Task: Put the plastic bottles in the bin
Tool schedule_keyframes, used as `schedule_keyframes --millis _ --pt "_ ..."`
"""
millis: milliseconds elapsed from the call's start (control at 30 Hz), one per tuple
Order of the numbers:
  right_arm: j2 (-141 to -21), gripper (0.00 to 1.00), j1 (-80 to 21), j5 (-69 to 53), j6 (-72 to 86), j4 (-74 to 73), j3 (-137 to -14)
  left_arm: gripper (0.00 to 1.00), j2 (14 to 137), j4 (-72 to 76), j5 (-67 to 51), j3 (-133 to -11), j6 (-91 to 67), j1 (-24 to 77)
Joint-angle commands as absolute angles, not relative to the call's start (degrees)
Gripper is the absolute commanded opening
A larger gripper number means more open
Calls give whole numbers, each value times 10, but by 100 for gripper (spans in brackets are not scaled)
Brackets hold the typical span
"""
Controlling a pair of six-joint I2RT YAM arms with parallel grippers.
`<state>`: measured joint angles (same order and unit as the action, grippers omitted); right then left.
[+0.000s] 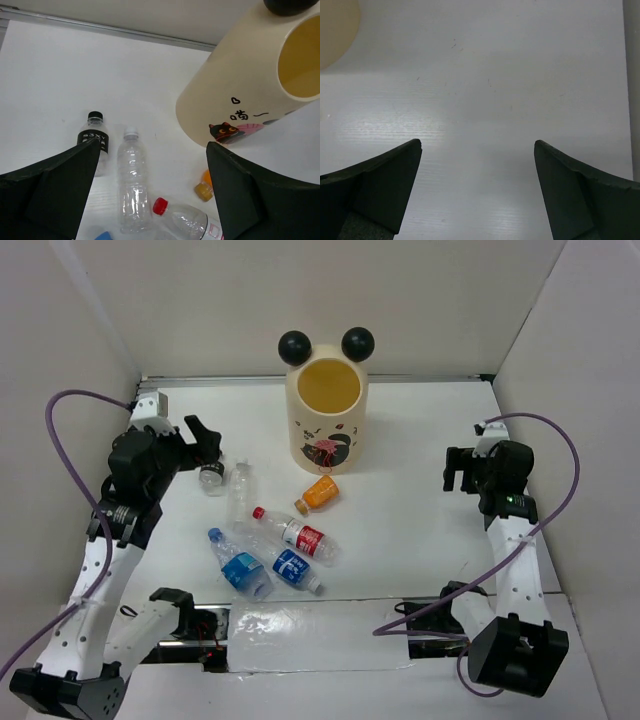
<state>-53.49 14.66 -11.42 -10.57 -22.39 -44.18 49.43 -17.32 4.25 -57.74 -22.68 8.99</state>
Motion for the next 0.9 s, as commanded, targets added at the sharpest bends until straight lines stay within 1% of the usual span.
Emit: schedule_keyframes --millis 0,100,133,167,200,267,300,333,367,400,433,467,500,533,567,600,633,667,700,733,800,867 --pt "-533 100 151 -136 -140 -270 -477 100 492 -207 25 -570 -235 85" --pt "-519 100 151 -205 -212 -294 -483 100 498 -212 25 -570 -222 85" --pt "-513 100 151 -228 -261 -294 -476 100 504 -212 25 -570 -216 85" --pt "-513 100 151 -283 -278 -307 -476 100 510 -218 25 -577 -211 80" --pt "-513 87 151 -305 -291 -313 -476 100 527 -218 25 -585 -211 80" --pt "-513 67 151 -358 -325 -327 -476 95 550 -218 33 -598 -203 72" --pt "-519 54 151 -364 -325 -327 -476 79 563 -218 33 -603 -203 72" --pt "-524 31 151 -364 -310 -322 -471 67 593 -218 33 -608 -203 67" --pt "-524 29 144 -364 -304 -315 -471 57 611 -218 33 -620 -197 62" --pt "-531 31 144 -364 -304 -315 -471 48 629 -211 33 -629 -197 62" --pt "-540 38 144 -373 -304 -322 -471 39 670 -211 33 -640 -192 56" --pt "-540 61 139 -373 -304 -322 -471 40 692 -211 41 -651 -192 56" --pt "-547 66 139 -379 -304 -330 -471 45 714 -204 41 -677 -186 56" --pt "-547 69 139 -384 -312 -335 -471 55 737 -199 58 -691 -186 56" --pt "-552 72 133 -384 -312 -335 -471 85 761 -199 68 -707 -192 56" --pt "-552 73 133 -384 -312 -335 -471 98 810 -199 76 -741 -192 56" --pt "-552 74 126 -378 -312 -335 -471 100 837 -212 83 -760 -192 56" --pt "-552 74 126 -378 -312 -335 -471 100 866 -226 98 -784 -197 51" --pt "-552 74 120 -372 -312 -335 -471 100 895 -240 98 -834 -192 51" --pt "-552 75 120 -366 -312 -335 -471 100 950 -262 111 -855 -186 51" --pt "-558 75 120 -360 -317 -330 -471 100 1002 -293 120 -911 -172 51" --pt "-558 77 120 -354 -317 -330 -471 100 1064 -337 132 -934 -167 51"
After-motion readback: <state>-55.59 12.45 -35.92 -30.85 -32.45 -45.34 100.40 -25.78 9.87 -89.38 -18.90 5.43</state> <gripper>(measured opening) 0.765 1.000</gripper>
